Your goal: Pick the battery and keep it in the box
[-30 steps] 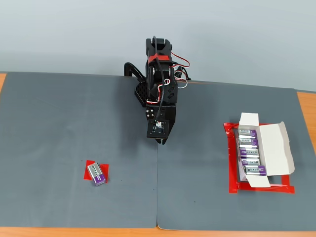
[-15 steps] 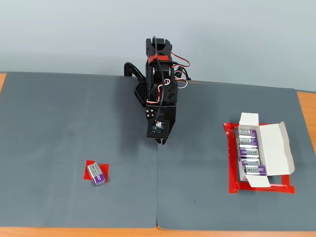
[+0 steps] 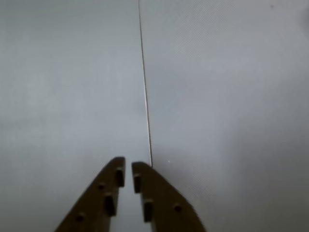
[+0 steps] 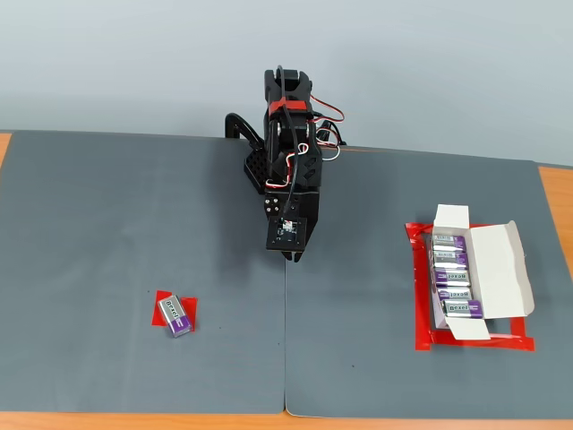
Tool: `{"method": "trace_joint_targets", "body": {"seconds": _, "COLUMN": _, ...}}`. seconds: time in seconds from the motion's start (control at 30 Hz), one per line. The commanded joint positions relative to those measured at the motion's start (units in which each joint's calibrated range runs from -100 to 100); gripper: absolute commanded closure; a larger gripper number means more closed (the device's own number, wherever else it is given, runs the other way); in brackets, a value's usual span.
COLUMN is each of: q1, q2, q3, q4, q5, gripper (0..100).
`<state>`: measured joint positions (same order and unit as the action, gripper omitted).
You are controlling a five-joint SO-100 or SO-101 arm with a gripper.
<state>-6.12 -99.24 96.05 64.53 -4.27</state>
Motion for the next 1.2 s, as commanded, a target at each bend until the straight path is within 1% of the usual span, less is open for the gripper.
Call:
{"method": "trace_joint_targets", "body": {"seconds": 0.0, "q1": 0.1, "q2": -0.1, "q3": -0.5, "q4": -0.4, "q5": 0.0, "gripper": 98}}
{"method": "trace_joint_targets", "body": {"seconds": 0.63, "q1": -0.2, "q2": 0.8, "q3": -0.8, "q4": -0.5, "q5": 0.1, "gripper": 98}}
{"method": "trace_joint_targets", "body": {"seconds": 0.77, "q1": -0.1, "q2": 6.6, "q3": -2.9, "q4": -1.0, "q5": 0.1, "gripper": 98}}
{"method": "trace_joint_targets", "body": {"seconds": 0.93, "q1": 0.8, "q2": 18.1, "q3": -7.5, "q4": -7.8, "q5": 0.2, "gripper": 98}}
{"method": "trace_joint_targets", "body": {"seconds": 1.17, "q1": 4.3, "q2": 32.5, "q3": -19.1, "q4": -15.2, "q5": 0.2, "gripper": 98}}
